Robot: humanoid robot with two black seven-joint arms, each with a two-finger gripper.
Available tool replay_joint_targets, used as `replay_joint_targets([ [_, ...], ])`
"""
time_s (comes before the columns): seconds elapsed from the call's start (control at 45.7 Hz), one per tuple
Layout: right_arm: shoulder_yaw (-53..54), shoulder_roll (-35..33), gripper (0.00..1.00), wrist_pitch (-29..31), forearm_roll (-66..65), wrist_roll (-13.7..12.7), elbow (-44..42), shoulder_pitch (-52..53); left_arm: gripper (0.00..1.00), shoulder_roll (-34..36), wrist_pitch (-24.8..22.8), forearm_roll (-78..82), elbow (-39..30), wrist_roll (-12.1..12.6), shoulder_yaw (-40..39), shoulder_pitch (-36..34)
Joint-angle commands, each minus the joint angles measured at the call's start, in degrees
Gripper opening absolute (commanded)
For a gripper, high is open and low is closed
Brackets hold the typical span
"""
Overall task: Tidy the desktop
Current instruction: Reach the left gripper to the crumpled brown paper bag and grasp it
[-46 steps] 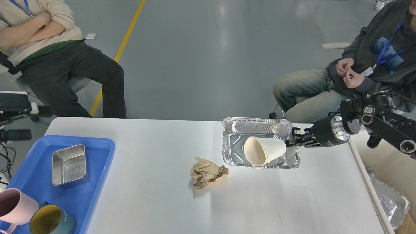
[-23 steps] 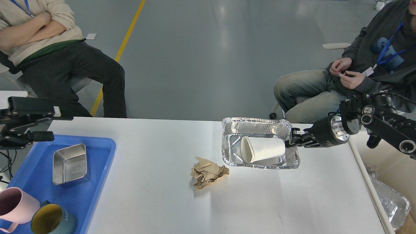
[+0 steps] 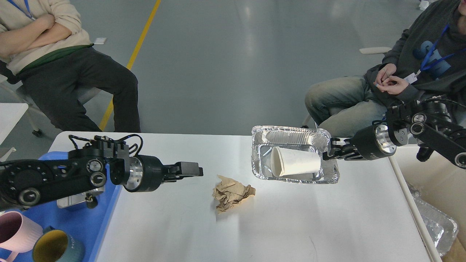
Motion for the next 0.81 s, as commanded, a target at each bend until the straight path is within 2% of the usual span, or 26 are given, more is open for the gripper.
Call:
replay_joint_targets([
  [0.0,0.09,-0.4,0.0,0.0,0.0,0.0,0.04,-0.2,0.96,-3.64,0.3,4.82,3.17,0.5,-0.07,2.42],
  [0.416,0.18,-0.58,0.0,-0.09,0.09,0.0,0.3,-0.29,0.96,-17.09,2.15,10.97,16.09,0.68,-0.07,5.32],
  [0.591,0.27,-0.75,0.0,-0.09,0.09,0.0,0.3,-0.46,0.96,-24.03,3.56,13.17,23.99,0.68,-0.07,6.38],
  [0.787,0.44,-1.19,0.0,-0.09,0.18,0.0,0.39,-0.64,0.96,-27.11,3.82,14.05,28.56,0.68,-0.06,6.38],
])
